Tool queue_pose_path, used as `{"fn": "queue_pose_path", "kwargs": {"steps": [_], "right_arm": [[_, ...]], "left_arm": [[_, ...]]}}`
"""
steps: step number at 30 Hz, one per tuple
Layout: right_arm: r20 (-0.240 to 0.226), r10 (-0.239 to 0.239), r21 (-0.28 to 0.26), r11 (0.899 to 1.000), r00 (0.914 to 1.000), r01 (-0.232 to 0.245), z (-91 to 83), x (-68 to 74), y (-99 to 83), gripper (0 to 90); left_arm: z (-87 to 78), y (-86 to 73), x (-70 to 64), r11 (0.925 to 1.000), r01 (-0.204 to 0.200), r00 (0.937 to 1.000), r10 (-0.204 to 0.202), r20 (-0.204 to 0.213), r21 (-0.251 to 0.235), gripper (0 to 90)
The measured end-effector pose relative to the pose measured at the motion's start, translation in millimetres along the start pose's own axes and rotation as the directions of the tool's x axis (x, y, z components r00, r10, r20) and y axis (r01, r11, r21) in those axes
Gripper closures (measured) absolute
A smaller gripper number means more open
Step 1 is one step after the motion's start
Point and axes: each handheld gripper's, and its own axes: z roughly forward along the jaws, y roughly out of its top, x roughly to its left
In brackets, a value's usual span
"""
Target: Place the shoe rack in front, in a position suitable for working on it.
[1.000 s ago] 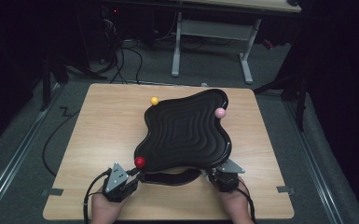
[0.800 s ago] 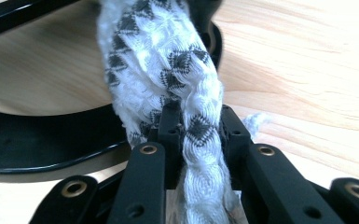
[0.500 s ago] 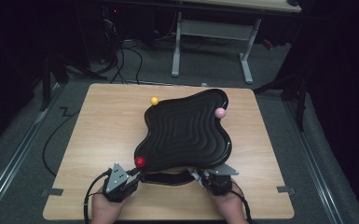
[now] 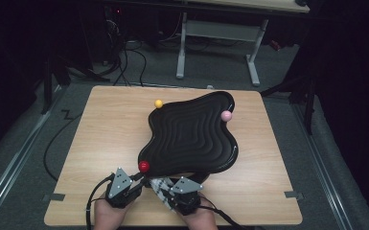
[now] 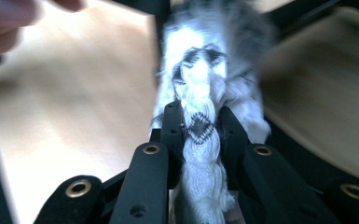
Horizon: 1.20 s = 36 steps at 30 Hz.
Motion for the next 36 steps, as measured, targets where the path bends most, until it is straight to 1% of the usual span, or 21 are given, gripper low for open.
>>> {"fn": "queue_pose_path", "kwargs": {"steps": [1,2,4,6,8,9,10,12,15,17,18,19,21,22,23,26,29,31,33,35,36], "right_arm": [[-0.025,-0.004,0.001,1.0,0.9997,0.004,1.3,5.0,-0.7,77.4],[-0.029,-0.009,0.0,1.0,0.9995,0.009,1.4,6.7,-0.8,77.5],[-0.018,-0.027,-0.002,1.0,0.9995,0.027,-0.7,8.1,-0.8,77.5],[0.015,-0.051,-0.005,0.999,0.9986,0.051,-6.9,6.1,-1.6,77.5],[0.051,-0.074,-0.008,0.997,0.996,0.074,-17.4,0.3,-5.6,77.4],[0.08,-0.087,-0.008,0.996,0.993,0.088,-25.1,-5.5,-9.2,77.4],[0.096,-0.089,-0.006,0.996,0.9914,0.09,-30.2,-9.7,-11.5,77.4],[0.128,-0.058,-0.016,0.998,0.9901,0.061,-44.7,-23.8,-15.5,77.2],[0.191,-0.01,-0.044,0.999,0.9815,0.019,-65.0,-44.4,-19.6,76.7],[0.217,0.031,-0.06,0.998,0.9756,-0.018,-70.1,-57.1,-20.5,75.9],[0.235,0.041,-0.062,0.998,0.9712,-0.027,-69.9,-62.3,-22.3,75.3],[0.248,0.044,-0.049,0.998,0.9677,-0.033,-68.2,-66.7,-24.9,73.9],[0.256,0.056,-0.026,0.998,0.9649,-0.051,-63.3,-72.1,-29.9,68.7],[0.252,0.057,-0.014,0.998,0.966,-0.055,-60.0,-75.3,-32.8,62.5],[0.242,0.066,-0.012,0.998,0.968,-0.065,-58.4,-76.3,-33.6,58.4],[0.186,0.096,-0.016,0.995,0.9779,-0.095,-54.8,-78.1,-32.5,47.4],[0.187,0.058,-0.02,0.998,0.9806,-0.055,-52.1,-73.8,-29.7,43.7],[0.196,0.044,-0.017,0.999,0.9795,-0.042,-48.6,-72.3,-28.6,43.1],[0.196,0.047,-0.026,0.999,0.9794,-0.042,-45.3,-71.8,-27.4,43.9],[0.199,0.034,-0.025,0.999,0.9795,-0.029,-43.0,-71.9,-26.1,50.0],[0.189,0.025,-0.024,0.999,0.9816,-0.021,-42.3,-71.7,-25.4,58.0]], "left_arm": [[-0.1,0.1,-0.1,1.0,-0.002,1.0,0.002,0.001,0.001,74.5],[-0.3,0.1,-0.2,1.0,-0.004,1.0,0.004,0.001,0.002,74.5],[-0.6,0.1,-0.6,1.0,-0.006,1.0,0.006,0.001,0.003,74.5],[-0.9,0.2,-0.7,1.0,-0.005,1.0,0.005,0.002,0.005,74.5],[-1.3,0.1,-0.6,1.0,-0.004,1.0,0.004,0.001,0.005,74.6],[-1.3,0.1,-0.4,1.0,-0.004,1.0,0.004,0.002,0.005,74.5],[-1.4,0.1,0.0,1.0,-0.004,1.0,0.004,0.002,0.005,74.6],[-1.8,0.1,1.1,1.0,-0.001,1.0,0.001,-0.002,0.006,74.6],[-2.7,-0.2,3.5,1.0,0.003,1.0,-0.003,-0.006,0.006,74.6],[-4.0,-0.4,5.8,0.9999,0.007,0.9999,-0.007,-0.012,0.009,74.6],[-4.5,-0.8,6.7,0.9999,0.008,0.9999,-0.008,-0.014,0.007,74.6],[-5.1,-1.0,7.5,0.9999,0.009,0.9998,-0.009,-0.015,0.009,74.6],[-6.9,-1.6,9.5,0.9999,0.008,0.9998,-0.008,-0.019,0.011,74.6],[-7.4,-1.9,10.1,0.9999,0.009,0.9998,-0.009,-0.02,0.009,74.6],[-8.1,-2.2,10.8,0.9999,0.011,0.9997,-0.01,-0.023,0.01,74.6],[-10.5,-3.2,13.2,0.9999,0.013,0.9993,-0.013,-0.034,0.011,74.6],[-13.1,-4.4,16.2,0.9997,0.024,0.9985,-0.023,-0.049,0.01,74.6],[-14.2,-4.8,17.3,0.9996,0.027,0.9981,-0.026,-0.055,0.011,74.5],[-15.2,-5.2,18.5,0.9995,0.031,0.9974,-0.031,-0.065,0.011,74.5],[-15.8,-5.6,19.5,0.9993,0.036,0.9968,-0.036,-0.071,0.01,74.4],[-15.9,-5.8,19.5,0.9993,0.037,0.9966,-0.036,-0.074,0.008,74.3]]}}
